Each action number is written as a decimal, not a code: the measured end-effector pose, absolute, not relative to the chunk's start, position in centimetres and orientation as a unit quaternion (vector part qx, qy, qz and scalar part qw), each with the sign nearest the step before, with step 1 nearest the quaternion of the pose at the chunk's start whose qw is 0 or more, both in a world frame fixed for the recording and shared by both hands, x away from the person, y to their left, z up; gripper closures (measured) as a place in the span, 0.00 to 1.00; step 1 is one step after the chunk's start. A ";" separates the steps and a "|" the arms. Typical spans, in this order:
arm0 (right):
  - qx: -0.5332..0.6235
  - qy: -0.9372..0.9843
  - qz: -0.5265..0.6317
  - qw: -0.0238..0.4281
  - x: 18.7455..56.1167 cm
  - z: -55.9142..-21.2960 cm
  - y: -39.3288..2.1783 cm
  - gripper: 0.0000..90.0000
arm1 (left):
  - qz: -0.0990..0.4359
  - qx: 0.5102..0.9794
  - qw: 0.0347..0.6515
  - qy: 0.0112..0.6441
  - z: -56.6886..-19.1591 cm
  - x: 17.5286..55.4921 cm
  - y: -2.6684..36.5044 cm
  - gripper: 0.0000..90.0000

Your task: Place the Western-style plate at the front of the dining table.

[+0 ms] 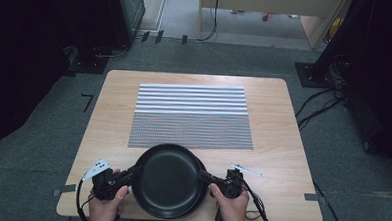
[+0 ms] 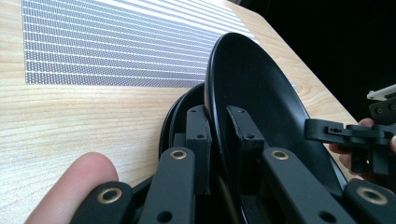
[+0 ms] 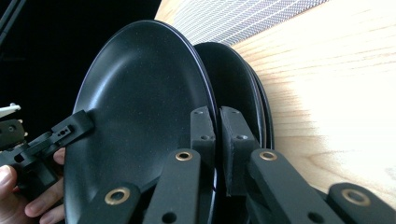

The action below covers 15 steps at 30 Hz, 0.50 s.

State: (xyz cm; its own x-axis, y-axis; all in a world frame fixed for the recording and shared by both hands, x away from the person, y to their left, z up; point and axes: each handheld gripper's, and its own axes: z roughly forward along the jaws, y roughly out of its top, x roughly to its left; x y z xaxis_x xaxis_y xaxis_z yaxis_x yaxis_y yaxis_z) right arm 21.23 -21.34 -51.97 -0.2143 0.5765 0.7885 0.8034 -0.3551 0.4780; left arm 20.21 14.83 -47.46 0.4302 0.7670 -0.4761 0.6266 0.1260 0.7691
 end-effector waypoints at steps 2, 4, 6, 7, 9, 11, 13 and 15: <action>-0.618 -0.557 -0.544 0.107 21.2 -52.0 -21.4 0.95 | 0.064 0.657 0.531 0.531 -47.5 20.2 14.9 0.90; -0.617 -0.557 -0.545 0.110 21.2 -52.0 -21.3 0.95 | 0.059 0.655 0.530 0.535 -47.6 20.2 15.0 0.90; -0.617 -0.557 -0.544 0.111 21.2 -52.1 -21.2 0.95 | 0.055 0.653 0.527 0.540 -47.8 20.3 15.1 0.90; -0.617 -0.559 -0.544 0.108 21.2 -52.1 -21.2 0.95 | 0.053 0.652 0.526 0.544 -47.8 20.3 15.2 0.90; -0.616 -0.558 -0.544 0.111 21.3 -52.2 -21.2 0.95 | 0.049 0.650 0.523 0.549 -48.0 20.4 15.2 0.89; -0.615 -0.562 -0.542 0.112 21.5 -52.2 -21.1 0.95 | 0.046 0.651 0.519 0.552 -48.1 20.4 15.3 0.89; -0.610 -0.571 -0.539 0.104 21.5 -52.1 -21.0 0.95 | 0.042 0.651 0.514 0.557 -48.2 20.5 15.5 0.89; -0.607 -0.581 -0.534 0.095 21.5 -52.0 -20.8 0.94 | 0.038 0.649 0.511 0.562 -48.4 20.6 15.6 0.89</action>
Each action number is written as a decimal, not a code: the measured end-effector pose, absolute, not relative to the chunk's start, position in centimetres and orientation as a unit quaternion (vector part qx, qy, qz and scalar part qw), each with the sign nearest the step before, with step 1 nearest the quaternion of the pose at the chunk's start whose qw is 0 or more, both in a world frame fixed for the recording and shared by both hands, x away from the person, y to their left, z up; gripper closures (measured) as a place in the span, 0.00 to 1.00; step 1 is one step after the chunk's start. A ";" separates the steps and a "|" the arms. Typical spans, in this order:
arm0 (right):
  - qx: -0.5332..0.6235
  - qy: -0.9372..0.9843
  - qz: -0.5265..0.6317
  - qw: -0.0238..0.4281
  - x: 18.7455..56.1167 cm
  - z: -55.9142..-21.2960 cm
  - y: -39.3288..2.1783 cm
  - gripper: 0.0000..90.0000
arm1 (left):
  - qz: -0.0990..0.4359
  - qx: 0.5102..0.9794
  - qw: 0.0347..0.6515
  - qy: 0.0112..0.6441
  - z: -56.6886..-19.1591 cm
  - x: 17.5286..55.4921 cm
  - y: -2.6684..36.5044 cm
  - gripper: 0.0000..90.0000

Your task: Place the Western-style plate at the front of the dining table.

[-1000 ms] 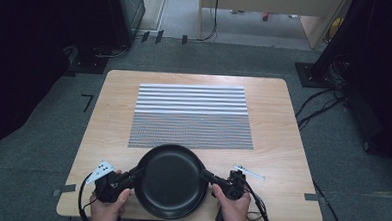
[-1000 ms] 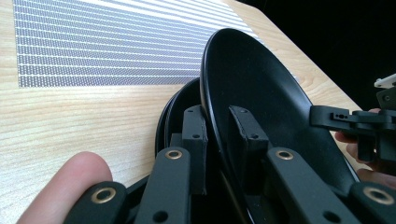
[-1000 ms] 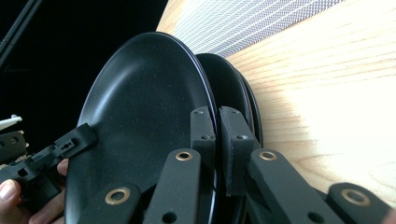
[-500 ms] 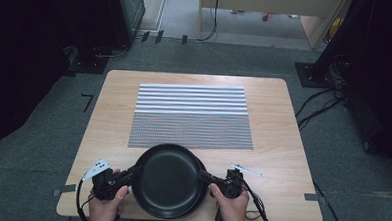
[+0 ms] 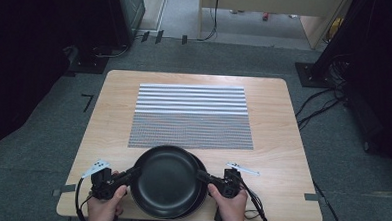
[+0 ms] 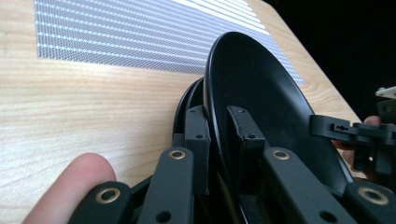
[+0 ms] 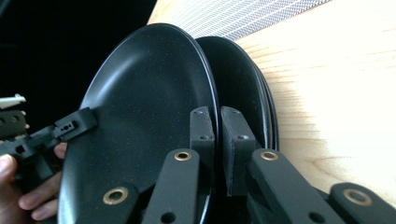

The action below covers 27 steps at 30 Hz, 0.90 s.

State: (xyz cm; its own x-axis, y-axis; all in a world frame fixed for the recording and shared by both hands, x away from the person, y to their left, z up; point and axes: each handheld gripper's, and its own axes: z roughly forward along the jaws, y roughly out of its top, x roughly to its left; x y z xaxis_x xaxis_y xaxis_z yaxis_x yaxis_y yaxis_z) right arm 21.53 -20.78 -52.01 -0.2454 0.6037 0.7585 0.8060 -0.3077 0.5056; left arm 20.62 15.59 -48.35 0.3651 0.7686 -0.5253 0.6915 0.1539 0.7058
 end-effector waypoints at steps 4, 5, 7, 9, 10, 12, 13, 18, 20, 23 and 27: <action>-0.601 -0.594 -0.529 0.078 21.4 -51.9 -20.3 0.91 | 0.030 0.648 0.504 0.570 -48.7 20.7 15.8 0.89; -0.599 -0.597 -0.528 0.076 21.4 -51.9 -20.2 0.90 | 0.029 0.648 0.503 0.571 -48.8 20.8 15.9 0.89; -0.599 -0.598 -0.527 0.072 21.4 -51.9 -20.1 0.89 | 0.025 0.648 0.500 0.573 -48.9 20.9 16.0 0.88; -0.599 -0.599 -0.527 0.070 21.4 -51.8 -20.0 0.87 | 0.023 0.647 0.499 0.576 -49.1 21.0 16.0 0.88; -0.598 -0.600 -0.527 0.068 21.4 -51.8 -19.9 0.87 | 0.021 0.646 0.498 0.578 -49.2 21.0 16.0 0.88; -0.601 -0.600 -0.525 0.064 21.4 -51.8 -19.8 0.86 | 0.021 0.646 0.498 0.579 -49.3 21.0 16.1 0.88; -0.603 -0.598 -0.524 0.064 21.4 -51.7 -19.8 0.87 | 0.021 0.646 0.498 0.578 -49.3 21.0 16.1 0.88; -0.611 -0.600 -0.515 0.040 21.3 -51.6 -19.3 0.89 | 0.026 0.651 0.500 0.570 -49.3 20.9 15.7 0.88; -0.614 -0.599 -0.512 0.034 21.2 -51.5 -19.2 0.89 | 0.028 0.651 0.506 0.566 -49.1 20.7 15.7 0.88; -0.625 -0.577 -0.521 0.067 21.4 -51.8 -19.7 0.92 | 0.024 0.643 0.515 0.567 -49.1 20.7 15.8 0.89; -0.631 -0.549 -0.537 0.113 21.5 -52.3 -20.4 0.94 | 0.013 0.630 0.527 0.570 -49.1 20.6 15.9 0.91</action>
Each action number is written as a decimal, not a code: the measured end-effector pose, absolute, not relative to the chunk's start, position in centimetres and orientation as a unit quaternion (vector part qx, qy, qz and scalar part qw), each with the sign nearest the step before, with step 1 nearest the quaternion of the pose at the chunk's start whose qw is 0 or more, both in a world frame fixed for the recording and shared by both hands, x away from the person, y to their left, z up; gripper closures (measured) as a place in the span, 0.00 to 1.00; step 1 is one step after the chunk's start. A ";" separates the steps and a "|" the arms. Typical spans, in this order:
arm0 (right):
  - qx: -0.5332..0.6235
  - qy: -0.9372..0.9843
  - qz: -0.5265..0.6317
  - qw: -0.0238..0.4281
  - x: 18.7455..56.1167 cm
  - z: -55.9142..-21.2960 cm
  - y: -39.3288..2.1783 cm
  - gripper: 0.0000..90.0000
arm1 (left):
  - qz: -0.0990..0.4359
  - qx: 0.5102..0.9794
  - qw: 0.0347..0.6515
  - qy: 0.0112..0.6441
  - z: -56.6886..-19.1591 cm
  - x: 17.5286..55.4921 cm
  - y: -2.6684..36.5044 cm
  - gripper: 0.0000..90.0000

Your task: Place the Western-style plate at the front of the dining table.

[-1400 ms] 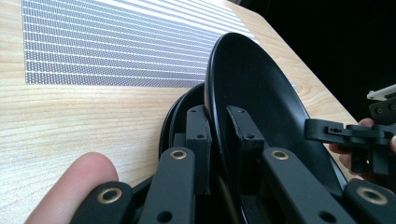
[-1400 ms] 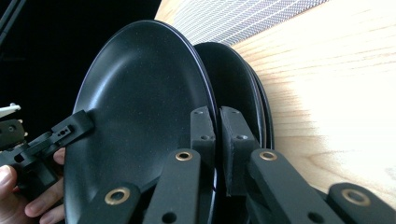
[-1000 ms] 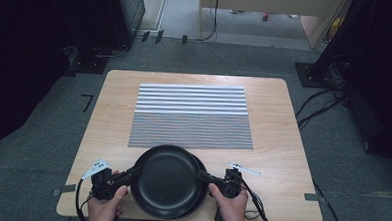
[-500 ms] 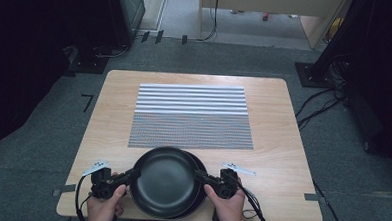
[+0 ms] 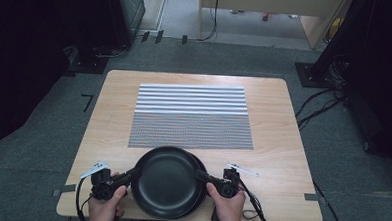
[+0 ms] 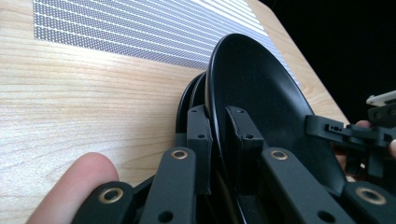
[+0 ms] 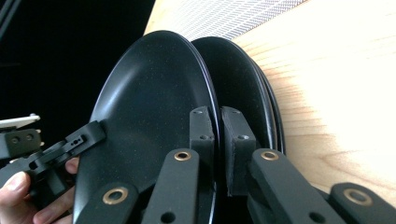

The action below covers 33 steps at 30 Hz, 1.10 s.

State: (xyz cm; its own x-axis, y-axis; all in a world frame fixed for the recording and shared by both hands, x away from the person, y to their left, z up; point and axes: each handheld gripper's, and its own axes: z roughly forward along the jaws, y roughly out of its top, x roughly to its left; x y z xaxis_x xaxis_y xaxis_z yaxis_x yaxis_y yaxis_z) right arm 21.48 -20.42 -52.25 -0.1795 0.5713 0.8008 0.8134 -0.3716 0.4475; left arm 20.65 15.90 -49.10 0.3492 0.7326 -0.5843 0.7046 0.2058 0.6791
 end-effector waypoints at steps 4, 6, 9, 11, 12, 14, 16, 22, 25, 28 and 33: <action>-0.627 -0.547 -0.542 0.120 21.6 -52.2 -20.5 0.95 | 0.015 0.626 0.534 0.569 -48.8 20.6 16.0 0.92; -0.622 -0.548 -0.546 0.116 21.5 -52.0 -20.5 0.95 | 0.011 0.623 0.536 0.569 -48.7 20.7 16.1 0.93; -0.619 -0.550 -0.548 0.119 21.6 -51.7 -20.5 0.95 | 0.009 0.621 0.539 0.568 -48.4 20.7 16.2 0.93; -0.617 -0.551 -0.549 0.119 21.7 -51.3 -20.7 0.95 | 0.009 0.621 0.542 0.565 -48.2 20.8 16.1 0.92; -0.617 -0.551 -0.550 0.119 21.7 -51.1 -20.7 0.95 | 0.011 0.623 0.542 0.563 -48.0 20.9 16.0 0.92; -0.615 -0.553 -0.549 0.119 22.0 -50.6 -21.0 0.95 | 0.012 0.625 0.543 0.560 -47.7 21.1 15.7 0.92; -0.615 -0.555 -0.549 0.116 22.3 -50.1 -21.3 0.95 | 0.014 0.626 0.544 0.559 -47.3 21.4 15.4 0.92; -0.614 -0.557 -0.546 0.122 24.0 -49.0 -22.3 0.94 | 0.016 0.630 0.543 0.555 -46.5 22.8 14.5 0.92; -0.615 -0.556 -0.545 0.123 25.0 -48.6 -22.8 0.94 | 0.013 0.631 0.542 0.555 -46.0 23.8 14.0 0.92; -0.614 -0.557 -0.545 0.121 26.0 -48.0 -23.4 0.94 | 0.007 0.632 0.543 0.553 -45.6 25.0 13.5 0.92; -0.615 -0.562 -0.541 0.117 27.8 -46.6 -24.4 0.94 | 0.000 0.633 0.545 0.550 -44.8 26.9 12.7 0.92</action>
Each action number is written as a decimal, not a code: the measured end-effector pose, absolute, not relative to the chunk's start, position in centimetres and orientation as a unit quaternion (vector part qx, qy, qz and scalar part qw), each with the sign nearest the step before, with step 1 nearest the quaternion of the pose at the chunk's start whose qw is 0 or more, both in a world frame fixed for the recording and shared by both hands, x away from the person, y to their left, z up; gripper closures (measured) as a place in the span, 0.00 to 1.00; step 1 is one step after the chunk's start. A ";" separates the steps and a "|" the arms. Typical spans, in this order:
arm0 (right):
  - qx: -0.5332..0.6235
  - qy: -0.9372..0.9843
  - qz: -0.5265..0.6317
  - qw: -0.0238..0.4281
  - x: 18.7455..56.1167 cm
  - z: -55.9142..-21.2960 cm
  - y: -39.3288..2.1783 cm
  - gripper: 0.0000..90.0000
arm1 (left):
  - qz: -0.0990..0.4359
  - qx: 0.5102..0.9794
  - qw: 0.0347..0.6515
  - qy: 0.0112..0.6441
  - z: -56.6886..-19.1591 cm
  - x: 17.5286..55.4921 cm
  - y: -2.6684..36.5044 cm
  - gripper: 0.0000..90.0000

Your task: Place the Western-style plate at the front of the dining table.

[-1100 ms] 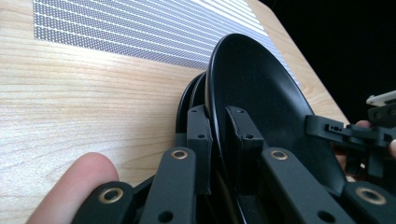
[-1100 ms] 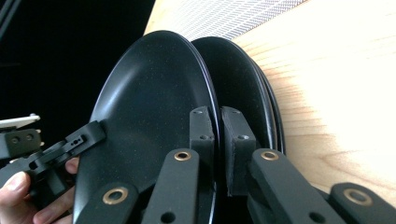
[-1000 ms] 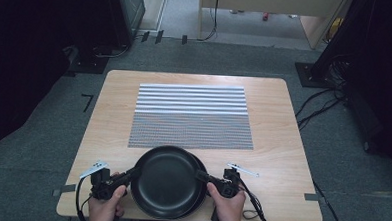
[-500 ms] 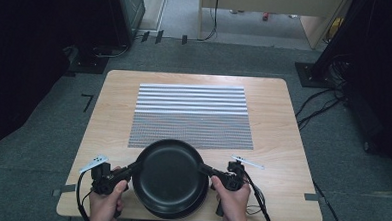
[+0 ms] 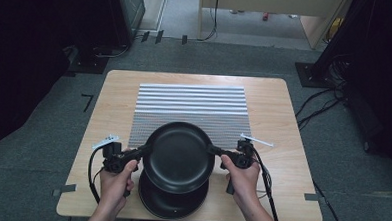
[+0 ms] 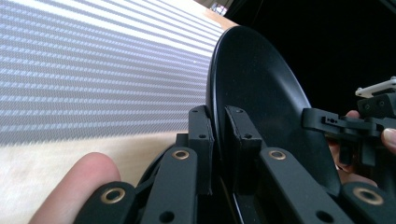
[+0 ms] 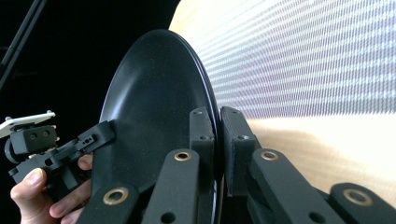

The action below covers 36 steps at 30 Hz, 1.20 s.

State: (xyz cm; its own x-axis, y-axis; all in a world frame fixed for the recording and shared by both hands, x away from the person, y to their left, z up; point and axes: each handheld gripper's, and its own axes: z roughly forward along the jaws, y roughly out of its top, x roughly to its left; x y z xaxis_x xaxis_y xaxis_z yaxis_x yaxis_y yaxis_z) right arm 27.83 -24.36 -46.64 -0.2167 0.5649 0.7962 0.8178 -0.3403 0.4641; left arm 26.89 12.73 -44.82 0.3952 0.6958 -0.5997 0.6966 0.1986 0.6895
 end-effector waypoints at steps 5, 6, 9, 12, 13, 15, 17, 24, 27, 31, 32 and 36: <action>-0.613 -0.564 -0.541 0.113 29.8 -45.4 -25.2 0.94 | -0.005 0.633 0.548 0.546 -43.9 28.9 12.1 0.92; -0.614 -0.564 -0.541 0.113 30.1 -45.1 -25.3 0.94 | -0.006 0.634 0.548 0.546 -43.7 29.3 12.0 0.92; -0.614 -0.564 -0.540 0.111 31.4 -44.5 -25.6 0.94 | -0.015 0.632 0.548 0.548 -43.5 30.6 11.8 0.92; -0.617 -0.567 -0.536 0.106 32.5 -44.1 -25.9 0.94 | -0.023 0.632 0.546 0.549 -43.3 32.0 11.5 0.92; -0.617 -0.567 -0.536 0.105 32.9 -44.0 -26.0 0.94 | -0.025 0.632 0.545 0.550 -43.2 32.5 11.5 0.92; -0.620 -0.566 -0.533 0.105 33.6 -43.9 -26.1 0.94 | -0.029 0.629 0.545 0.553 -43.1 33.5 11.2 0.92; -0.624 -0.565 -0.530 0.103 34.4 -43.7 -26.3 0.93 | -0.030 0.630 0.545 0.553 -43.1 34.3 10.9 0.92; -0.634 -0.560 -0.527 0.084 36.8 -43.8 -27.0 0.93 | -0.025 0.636 0.532 0.558 -43.1 37.3 9.7 0.92; -0.640 -0.553 -0.527 0.085 37.7 -44.4 -27.3 0.93 | -0.020 0.637 0.527 0.562 -43.2 38.5 9.1 0.92; -0.650 -0.542 -0.525 0.091 39.0 -45.2 -27.7 0.93 | -0.015 0.640 0.517 0.569 -43.4 40.1 8.4 0.92; -0.652 -0.541 -0.524 0.090 39.3 -45.4 -27.8 0.93 | -0.015 0.642 0.513 0.570 -43.5 40.5 8.3 0.92; -0.661 -0.534 -0.520 0.086 40.4 -45.9 -28.0 0.93 | -0.021 0.643 0.505 0.576 -44.2 42.1 7.9 0.91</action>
